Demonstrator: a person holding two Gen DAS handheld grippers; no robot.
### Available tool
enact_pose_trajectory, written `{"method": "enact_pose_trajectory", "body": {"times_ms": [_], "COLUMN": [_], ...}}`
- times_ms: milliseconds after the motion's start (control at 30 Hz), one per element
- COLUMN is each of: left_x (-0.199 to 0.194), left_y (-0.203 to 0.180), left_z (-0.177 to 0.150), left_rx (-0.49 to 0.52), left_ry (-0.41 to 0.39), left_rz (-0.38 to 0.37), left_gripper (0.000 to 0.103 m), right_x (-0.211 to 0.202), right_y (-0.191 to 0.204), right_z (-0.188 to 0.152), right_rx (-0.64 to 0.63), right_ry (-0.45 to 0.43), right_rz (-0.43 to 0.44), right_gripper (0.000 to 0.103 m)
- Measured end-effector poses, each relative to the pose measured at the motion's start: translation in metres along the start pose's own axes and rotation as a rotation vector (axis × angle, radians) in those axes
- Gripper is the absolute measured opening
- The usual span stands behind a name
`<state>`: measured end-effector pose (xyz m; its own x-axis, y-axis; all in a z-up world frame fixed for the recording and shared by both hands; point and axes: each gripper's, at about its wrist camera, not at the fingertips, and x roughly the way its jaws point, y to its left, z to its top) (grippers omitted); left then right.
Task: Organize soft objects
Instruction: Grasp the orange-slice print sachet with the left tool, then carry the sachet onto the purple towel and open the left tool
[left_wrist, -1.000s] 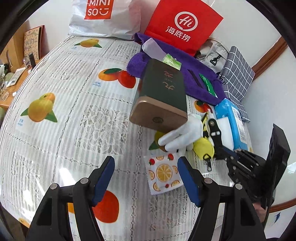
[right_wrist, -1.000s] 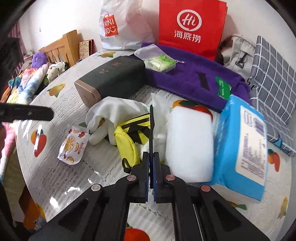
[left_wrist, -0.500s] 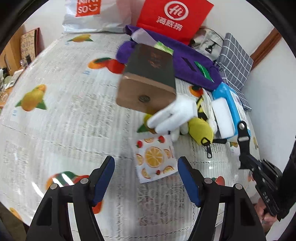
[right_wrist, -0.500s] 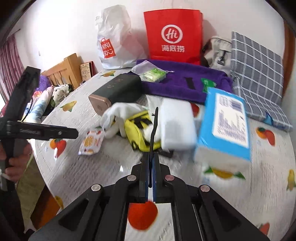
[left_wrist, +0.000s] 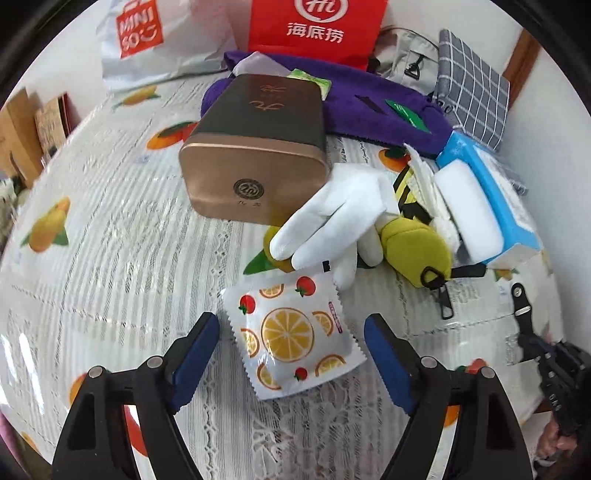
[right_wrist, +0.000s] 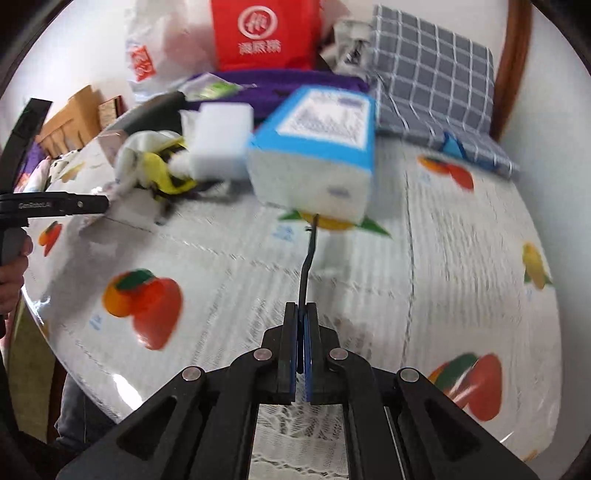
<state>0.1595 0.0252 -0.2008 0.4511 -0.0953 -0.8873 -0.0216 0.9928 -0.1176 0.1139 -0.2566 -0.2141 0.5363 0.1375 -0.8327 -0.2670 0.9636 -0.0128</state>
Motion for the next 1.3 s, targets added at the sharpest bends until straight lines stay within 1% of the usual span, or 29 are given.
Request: {"method": "enact_pose_trajectory", "body": {"times_ms": [133,200,233,300,367,400,500,567,667,733,867,1000,1133,1300], "left_x": [0.004,0.002,0.001,0.0,-0.001,-0.001,-0.003,-0.005,-0.009,-0.013,-0.026,-0.043,-0.059,-0.075], "left_y": [-0.008,-0.008,-0.006,-0.002,0.001,0.002,0.008,0.01,0.02,0.025,0.034,0.039,0.041,0.041], "left_z": [-0.002,-0.004,-0.004,-0.003,-0.002,-0.002,-0.002,-0.002,-0.002,-0.004,-0.005,0.0,0.008,0.019], "left_rx": [0.06,0.067,0.063,0.052,0.05,0.052,0.034,0.027,-0.019,-0.04,-0.074,-0.083,-0.088,-0.087], "left_ry": [-0.017,-0.033,-0.04,-0.047,-0.048,-0.05,-0.052,-0.049,-0.046,-0.058,-0.081,-0.113,-0.146,-0.184], "left_rz": [0.054,0.074,0.082,0.083,0.082,0.086,0.072,0.055,0.012,0.015,0.01,-0.008,-0.032,-0.048], "left_gripper": [0.077,0.067,0.064,0.054,0.048,0.042,0.036,0.033,0.031,0.031,0.03,0.03,0.03,0.03], "right_x": [0.006,0.007,0.008,0.009,0.01,0.01,0.011,0.01,0.007,0.003,-0.011,-0.023,-0.032,-0.046], "right_y": [-0.001,0.001,0.001,0.001,0.001,0.0,-0.002,-0.005,-0.008,-0.007,-0.006,-0.004,-0.003,0.003], "right_z": [-0.002,-0.001,-0.001,0.001,0.002,0.002,0.003,0.004,0.005,0.005,0.009,0.018,0.027,0.048], "right_rx": [0.006,-0.004,-0.003,0.001,0.01,0.013,0.03,0.054,0.077,0.073,0.079,0.072,0.077,0.042], "right_ry": [-0.012,-0.022,-0.026,-0.03,-0.034,-0.036,-0.04,-0.04,-0.036,-0.044,-0.066,-0.084,-0.108,-0.15], "right_rz": [0.01,0.006,0.008,0.015,0.022,0.025,0.039,0.053,0.072,0.069,0.097,0.074,0.069,0.061], "right_gripper": [0.003,0.003,0.003,0.003,0.003,0.003,0.003,0.003,0.003,0.003,0.003,0.003,0.003,0.003]}}
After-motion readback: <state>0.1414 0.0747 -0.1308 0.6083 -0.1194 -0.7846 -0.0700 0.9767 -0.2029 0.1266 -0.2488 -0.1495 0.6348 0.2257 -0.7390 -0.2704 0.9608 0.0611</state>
